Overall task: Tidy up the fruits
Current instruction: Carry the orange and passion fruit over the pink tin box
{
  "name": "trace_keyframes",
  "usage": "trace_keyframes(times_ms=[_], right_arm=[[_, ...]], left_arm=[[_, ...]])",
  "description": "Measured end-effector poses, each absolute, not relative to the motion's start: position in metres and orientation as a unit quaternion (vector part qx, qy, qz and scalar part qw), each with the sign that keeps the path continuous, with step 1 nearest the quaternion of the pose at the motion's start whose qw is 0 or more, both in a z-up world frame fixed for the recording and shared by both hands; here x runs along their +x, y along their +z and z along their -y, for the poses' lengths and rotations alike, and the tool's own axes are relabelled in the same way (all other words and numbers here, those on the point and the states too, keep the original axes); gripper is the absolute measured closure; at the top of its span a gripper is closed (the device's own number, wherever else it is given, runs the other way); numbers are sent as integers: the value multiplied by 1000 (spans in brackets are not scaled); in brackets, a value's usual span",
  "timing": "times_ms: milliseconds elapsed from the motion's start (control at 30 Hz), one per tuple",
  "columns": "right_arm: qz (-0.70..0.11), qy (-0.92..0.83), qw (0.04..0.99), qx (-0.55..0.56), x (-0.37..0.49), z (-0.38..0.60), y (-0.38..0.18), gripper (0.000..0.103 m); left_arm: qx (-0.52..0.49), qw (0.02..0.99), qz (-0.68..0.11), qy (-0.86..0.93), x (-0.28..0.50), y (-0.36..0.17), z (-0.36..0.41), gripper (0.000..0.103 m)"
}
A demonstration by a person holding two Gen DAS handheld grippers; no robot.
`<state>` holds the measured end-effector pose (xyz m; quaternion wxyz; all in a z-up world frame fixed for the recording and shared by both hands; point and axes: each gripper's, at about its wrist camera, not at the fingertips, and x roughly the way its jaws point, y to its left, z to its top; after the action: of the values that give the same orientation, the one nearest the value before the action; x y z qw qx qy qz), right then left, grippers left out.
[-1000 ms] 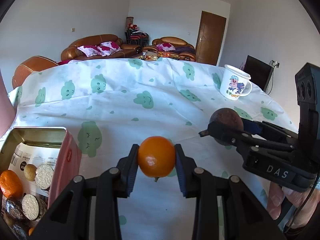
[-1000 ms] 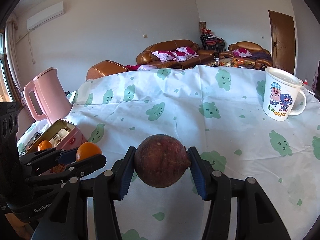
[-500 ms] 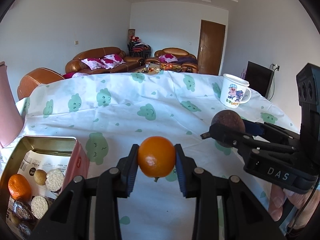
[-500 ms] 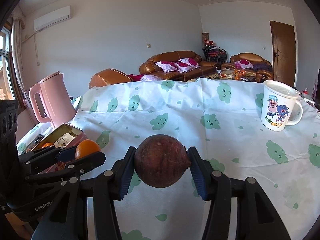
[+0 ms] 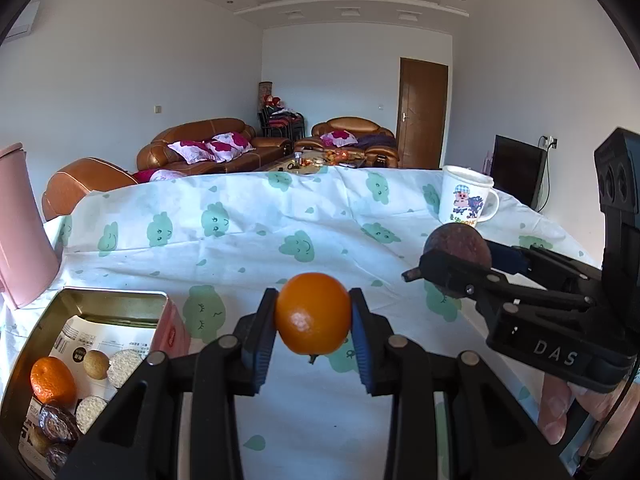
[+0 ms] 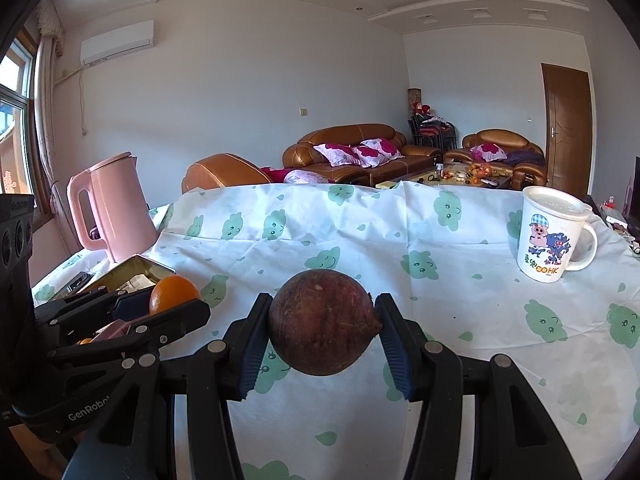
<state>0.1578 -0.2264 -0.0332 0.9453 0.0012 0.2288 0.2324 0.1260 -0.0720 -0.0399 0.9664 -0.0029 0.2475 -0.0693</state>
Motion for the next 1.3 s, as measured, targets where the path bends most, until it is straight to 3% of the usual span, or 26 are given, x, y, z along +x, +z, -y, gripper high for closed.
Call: trace_keyframes(times_ms=[1300], right_arm=[[-158, 241, 957, -14, 125, 226, -24, 49]], left_arm=[[0, 984, -170, -55, 96, -29, 67, 67]])
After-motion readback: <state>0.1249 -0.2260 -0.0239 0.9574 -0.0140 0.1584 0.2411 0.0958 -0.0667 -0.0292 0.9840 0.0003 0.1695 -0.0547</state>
